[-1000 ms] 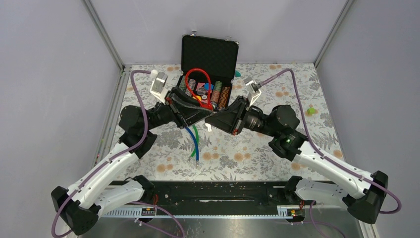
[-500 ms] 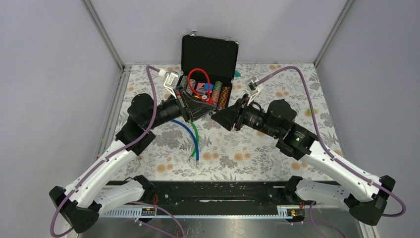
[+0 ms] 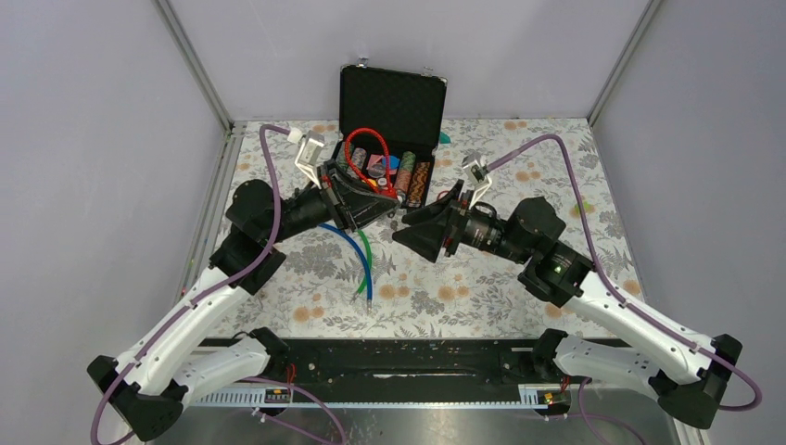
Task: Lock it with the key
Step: Lock the lock.
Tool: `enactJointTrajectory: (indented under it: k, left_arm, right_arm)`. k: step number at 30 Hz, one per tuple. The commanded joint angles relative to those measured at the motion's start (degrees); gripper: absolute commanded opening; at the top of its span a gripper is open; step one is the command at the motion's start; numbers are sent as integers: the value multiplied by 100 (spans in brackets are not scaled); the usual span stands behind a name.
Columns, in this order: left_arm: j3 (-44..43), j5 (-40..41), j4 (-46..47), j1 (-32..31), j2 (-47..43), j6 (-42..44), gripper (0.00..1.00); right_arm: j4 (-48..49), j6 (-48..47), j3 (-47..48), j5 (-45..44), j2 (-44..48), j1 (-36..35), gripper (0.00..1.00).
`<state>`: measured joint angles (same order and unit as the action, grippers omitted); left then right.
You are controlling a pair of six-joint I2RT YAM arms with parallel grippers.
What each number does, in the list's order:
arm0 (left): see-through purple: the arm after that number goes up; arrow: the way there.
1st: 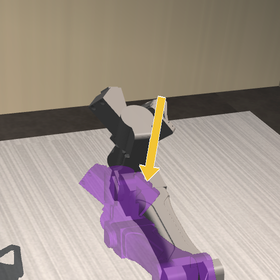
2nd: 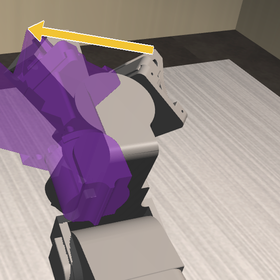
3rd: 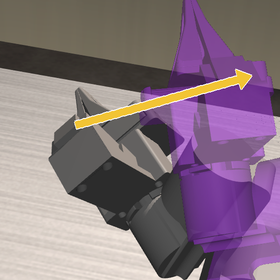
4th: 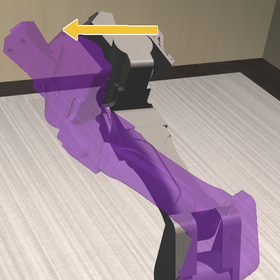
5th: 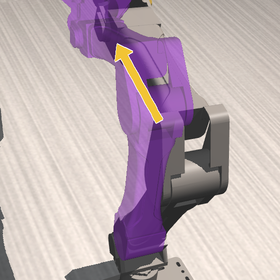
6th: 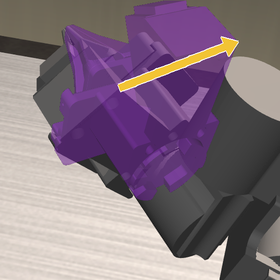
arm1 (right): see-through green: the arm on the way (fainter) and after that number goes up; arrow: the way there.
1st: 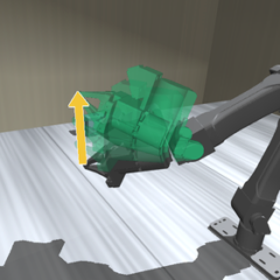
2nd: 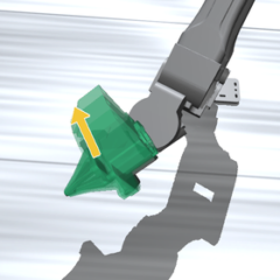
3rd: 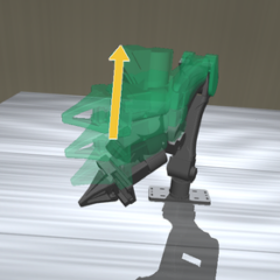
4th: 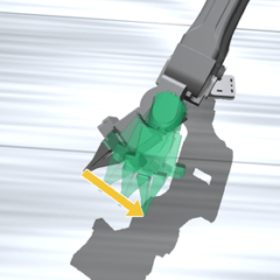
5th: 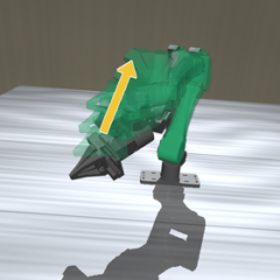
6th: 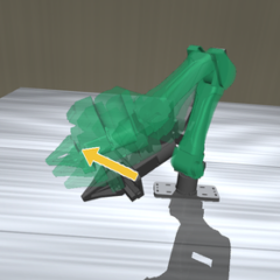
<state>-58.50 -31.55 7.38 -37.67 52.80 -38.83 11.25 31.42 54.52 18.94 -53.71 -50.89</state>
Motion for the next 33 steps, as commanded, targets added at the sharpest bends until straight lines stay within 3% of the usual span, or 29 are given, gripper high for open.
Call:
enactJointTrajectory:
  k: [1, 14, 16, 20, 24, 28, 33]
  left_arm:
    - [-118, -365, 789, 19, -164, -269, 0]
    - [-54, -533, 1155, 14, -114, -521, 0]
    - [-52, -535, 1154, 18, -103, -520, 0]
    - [-66, -537, 1139, 16, -103, -492, 0]
    - [-80, -533, 1139, 16, -103, -490, 0]
    - [-75, -568, 1190, 21, -86, -533, 0]
    - [-82, -609, 1236, 15, -85, -534, 0]
  right_arm:
    - [867, 162, 101, 201, -75, 26, 67]
    - [1298, 572, 372, 372, -575, 26, 47]
    - [1411, 618, 337, 410, -564, 22, 49]
    - [1599, 619, 245, 445, -509, 22, 67]
    - [1635, 597, 225, 462, -491, 27, 69]
    - [1543, 621, 313, 403, -545, 27, 55]
    - [1596, 767, 339, 381, -589, 27, 23]
